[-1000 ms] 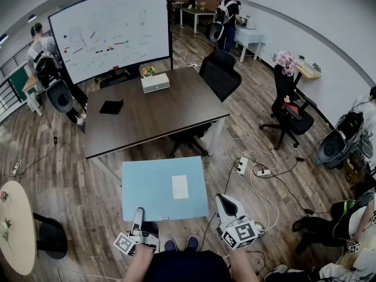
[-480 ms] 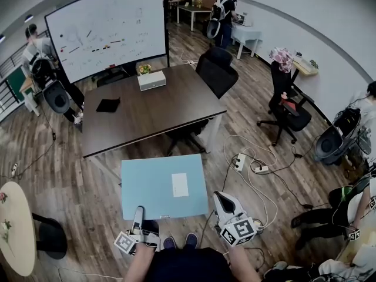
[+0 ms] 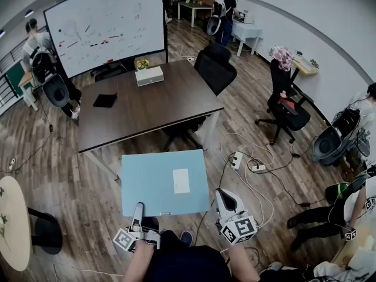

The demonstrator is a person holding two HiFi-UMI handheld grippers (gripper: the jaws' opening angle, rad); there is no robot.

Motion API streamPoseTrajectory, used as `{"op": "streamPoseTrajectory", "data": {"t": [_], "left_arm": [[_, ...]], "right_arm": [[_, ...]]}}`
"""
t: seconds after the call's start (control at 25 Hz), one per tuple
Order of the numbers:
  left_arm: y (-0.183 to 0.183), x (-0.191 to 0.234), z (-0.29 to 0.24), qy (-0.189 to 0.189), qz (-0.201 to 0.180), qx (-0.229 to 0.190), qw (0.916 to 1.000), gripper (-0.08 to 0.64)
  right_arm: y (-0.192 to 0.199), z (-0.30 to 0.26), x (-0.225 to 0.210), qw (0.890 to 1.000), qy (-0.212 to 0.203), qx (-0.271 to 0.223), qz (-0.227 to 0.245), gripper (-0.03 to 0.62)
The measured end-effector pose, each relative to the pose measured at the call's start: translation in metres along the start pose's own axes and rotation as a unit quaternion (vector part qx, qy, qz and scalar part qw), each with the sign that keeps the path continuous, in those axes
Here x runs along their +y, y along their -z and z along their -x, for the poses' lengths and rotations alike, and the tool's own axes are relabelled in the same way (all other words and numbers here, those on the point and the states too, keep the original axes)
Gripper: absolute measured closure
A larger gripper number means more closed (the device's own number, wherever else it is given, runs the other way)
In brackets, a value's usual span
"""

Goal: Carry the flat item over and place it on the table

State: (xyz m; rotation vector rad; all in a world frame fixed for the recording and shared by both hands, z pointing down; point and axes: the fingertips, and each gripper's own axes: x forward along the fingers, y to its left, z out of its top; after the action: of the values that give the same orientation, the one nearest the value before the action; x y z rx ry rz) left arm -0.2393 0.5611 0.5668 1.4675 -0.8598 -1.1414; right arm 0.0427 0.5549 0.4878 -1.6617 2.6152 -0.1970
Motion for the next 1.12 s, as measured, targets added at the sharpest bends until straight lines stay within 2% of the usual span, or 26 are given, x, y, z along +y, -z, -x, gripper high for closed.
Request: {"op": "streamPoseTrajectory", "data": {"t": [0.4,0.68,0.92,1.12], "left_arm": [[0.004,0.010,-0.035,0.004,0.001,0.008,1.0000,0.290],[-0.007,0.031,-0.090,0.009,0.009,0.023,0.9996,0.290],[-0.018,0.042,-0.140,0.016,0.024,0.019,0.9994,0.290],[-0.031,0.055,-0.180,0.011,0.015,0.019,0.9996,0.290]], "right_arm": [[0.005,-0.019,-0.024,1.000,0.006,-0.002,-0.004,0.581],[-0.003,-0.058,-0.044,1.000,0.017,-0.005,-0.002,0.581],[-0.002,-0.101,-0.069,1.000,0.022,0.000,-0.004,0.581],[-0.001,-0.140,-0.090,1.000,0.018,0.006,-0.003,0.581]]}}
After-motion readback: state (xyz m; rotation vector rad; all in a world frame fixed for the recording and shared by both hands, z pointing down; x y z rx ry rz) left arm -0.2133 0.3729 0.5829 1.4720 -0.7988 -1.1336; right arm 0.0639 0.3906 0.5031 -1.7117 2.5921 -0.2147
